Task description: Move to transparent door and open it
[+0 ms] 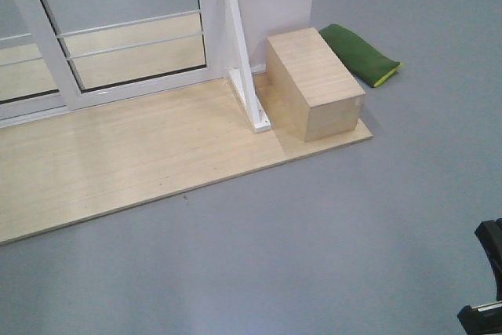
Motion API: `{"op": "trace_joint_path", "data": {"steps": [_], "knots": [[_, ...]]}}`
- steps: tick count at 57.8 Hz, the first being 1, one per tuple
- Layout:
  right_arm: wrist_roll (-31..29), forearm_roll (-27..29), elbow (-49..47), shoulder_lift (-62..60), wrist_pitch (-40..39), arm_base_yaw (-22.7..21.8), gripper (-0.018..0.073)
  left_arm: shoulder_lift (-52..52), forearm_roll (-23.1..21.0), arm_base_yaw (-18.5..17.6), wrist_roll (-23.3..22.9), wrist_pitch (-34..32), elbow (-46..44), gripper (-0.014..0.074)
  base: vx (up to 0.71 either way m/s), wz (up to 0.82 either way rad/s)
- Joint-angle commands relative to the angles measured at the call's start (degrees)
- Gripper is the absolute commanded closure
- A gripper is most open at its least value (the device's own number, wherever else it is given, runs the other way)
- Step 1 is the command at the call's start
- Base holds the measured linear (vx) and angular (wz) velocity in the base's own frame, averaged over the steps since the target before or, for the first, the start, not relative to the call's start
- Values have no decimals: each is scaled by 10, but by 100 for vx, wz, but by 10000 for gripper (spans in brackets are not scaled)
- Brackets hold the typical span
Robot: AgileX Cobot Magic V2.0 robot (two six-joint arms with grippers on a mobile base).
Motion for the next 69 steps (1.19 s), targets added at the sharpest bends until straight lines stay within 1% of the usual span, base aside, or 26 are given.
{"op": "trace_joint_path", "data": {"steps": [1,50,69], "knots": [[-6,-3,8,-8,-49,-2,559,-6,-6,-3,-4,-47,16,593,56,28],[-6,-3,8,-8,-48,-2,559,-6,-6,-3,-4,-47,16,593,54,33],[-6,-3,8,-8,-48,-2,559,-6,-6,-3,-4,-47,16,593,48,9]]}}
